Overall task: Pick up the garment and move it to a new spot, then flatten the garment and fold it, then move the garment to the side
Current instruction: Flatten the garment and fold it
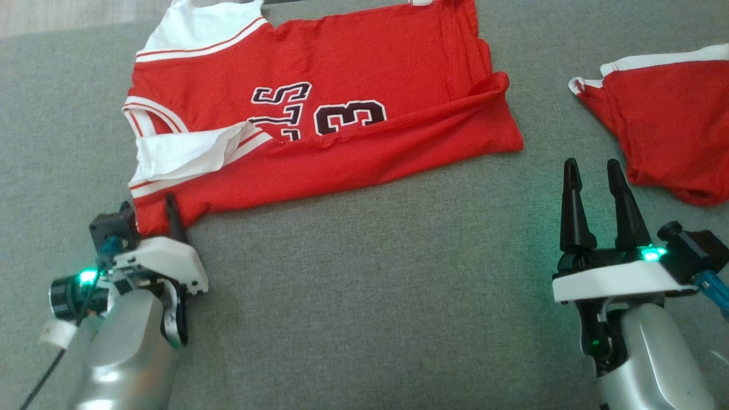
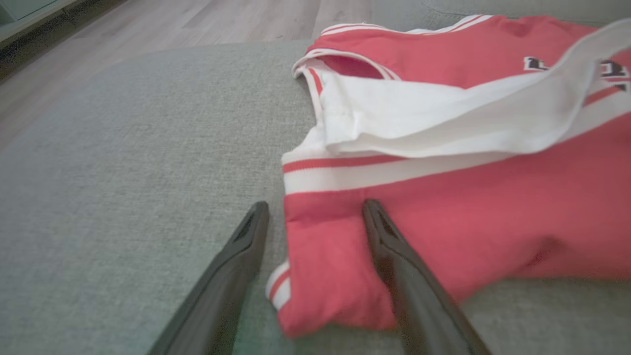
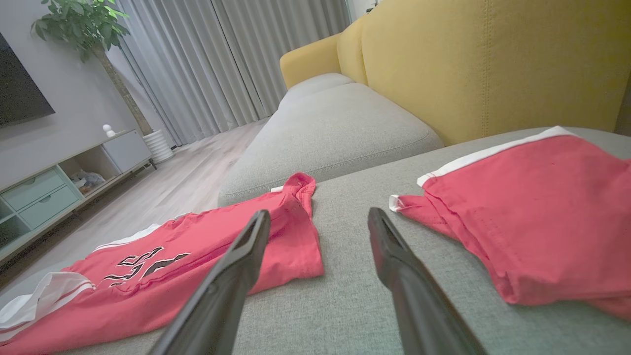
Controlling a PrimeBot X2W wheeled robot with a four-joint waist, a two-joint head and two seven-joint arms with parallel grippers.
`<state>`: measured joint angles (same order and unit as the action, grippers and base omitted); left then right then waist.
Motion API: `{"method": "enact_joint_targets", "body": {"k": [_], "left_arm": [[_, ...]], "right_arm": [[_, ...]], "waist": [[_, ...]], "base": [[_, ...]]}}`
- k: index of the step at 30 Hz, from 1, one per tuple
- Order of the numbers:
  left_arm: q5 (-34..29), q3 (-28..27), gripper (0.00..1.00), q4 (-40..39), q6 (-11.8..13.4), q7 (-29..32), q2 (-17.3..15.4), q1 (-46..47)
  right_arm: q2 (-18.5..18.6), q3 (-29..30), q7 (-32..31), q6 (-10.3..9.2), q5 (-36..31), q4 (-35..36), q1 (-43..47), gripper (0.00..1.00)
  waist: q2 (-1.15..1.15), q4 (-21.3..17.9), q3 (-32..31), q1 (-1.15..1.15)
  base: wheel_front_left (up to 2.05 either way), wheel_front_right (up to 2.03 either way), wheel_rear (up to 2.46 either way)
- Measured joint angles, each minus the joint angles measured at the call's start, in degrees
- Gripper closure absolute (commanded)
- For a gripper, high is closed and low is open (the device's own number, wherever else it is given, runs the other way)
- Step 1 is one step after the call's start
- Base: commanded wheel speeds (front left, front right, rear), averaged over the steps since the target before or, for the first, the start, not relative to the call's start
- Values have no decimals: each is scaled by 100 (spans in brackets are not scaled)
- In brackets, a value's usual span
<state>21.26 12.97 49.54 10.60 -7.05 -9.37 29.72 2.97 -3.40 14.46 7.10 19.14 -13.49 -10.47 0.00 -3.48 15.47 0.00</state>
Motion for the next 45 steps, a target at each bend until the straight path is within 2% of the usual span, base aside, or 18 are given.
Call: {"method": "enact_joint_targets", "body": {"k": [3,4,5,6,12,20,28,35,36,38,42,45], "left_arm": [[0,34,0,98,-11,220,-40,149],[0,47,47,118,-63,294,-43,188],[0,65,76,122,-100,348,-51,209],[0,79,100,121,-130,350,-56,220],[-10,191,100,-30,-214,76,-52,231],[-255,553,100,-1044,-692,-592,-59,553],[-285,601,100,-1199,-552,-560,-47,673],[-283,713,100,-1104,-547,-508,-25,657],[-282,720,100,-1091,-547,-504,-22,651],[-257,719,100,-1066,-547,-505,-21,625],[-214,720,100,-961,-547,-505,-23,563],[-208,726,100,-881,-547,-503,-29,474]], "right_arm": [[0,-23,0,0,29,1,-65,0],[0,-29,0,0,66,3,-95,0],[0,-33,0,0,86,3,-116,0],[0,-44,0,0,102,1,-127,0],[-2,-176,-100,0,29,-602,-396,0],[1,-75,-1006,0,308,-2045,-1730,0],[18,194,-1460,0,-391,-3856,-2730,0],[105,15,-1678,0,-622,-4787,-3474,2],[111,-38,-1677,0,-620,-4855,-3511,15],[123,-137,-1667,0,-594,-4974,-3563,100],[110,-335,-1340,0,-612,-5192,-3607,100],[109,-319,-1023,0,-962,-5377,-3605,100]], "waist": [[0,-38,30,0],[0,-46,33,0],[0,-52,33,0],[0,-54,35,0],[0,25,12,1],[0,272,40,1],[0,484,138,1],[0,619,168,1],[0,630,168,0],[0,639,166,1],[0,628,116,1],[0,605,47,1]], "base": [[0,0,0],[0,0,0],[0,0,0],[0,0,0],[0,0,0],[0,0,0],[0,0,0],[0,0,0],[0,0,0],[0,0,0],[0,0,0],[0,0,0]]}}
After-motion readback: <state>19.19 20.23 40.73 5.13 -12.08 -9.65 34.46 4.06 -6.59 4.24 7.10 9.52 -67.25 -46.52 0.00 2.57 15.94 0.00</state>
